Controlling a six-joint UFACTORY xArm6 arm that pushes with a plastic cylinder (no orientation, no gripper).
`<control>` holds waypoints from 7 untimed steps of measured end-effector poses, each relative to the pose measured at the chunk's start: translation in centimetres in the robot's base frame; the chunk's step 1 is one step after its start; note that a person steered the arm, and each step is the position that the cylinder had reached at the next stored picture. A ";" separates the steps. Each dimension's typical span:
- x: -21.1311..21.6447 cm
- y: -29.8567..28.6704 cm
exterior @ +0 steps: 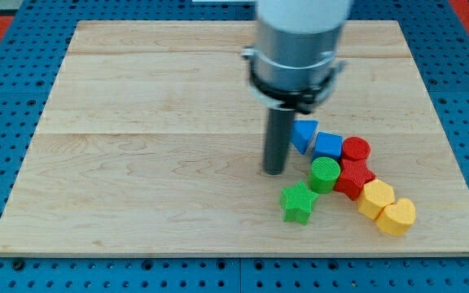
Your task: Push the green circle into the group of blocks
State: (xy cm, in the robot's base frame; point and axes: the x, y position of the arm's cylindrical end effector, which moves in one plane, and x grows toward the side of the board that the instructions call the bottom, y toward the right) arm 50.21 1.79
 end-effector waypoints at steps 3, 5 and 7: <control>-3.4 -7.8; -3.7 -8.1; 2.3 -9.0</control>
State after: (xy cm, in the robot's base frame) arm 52.51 -7.20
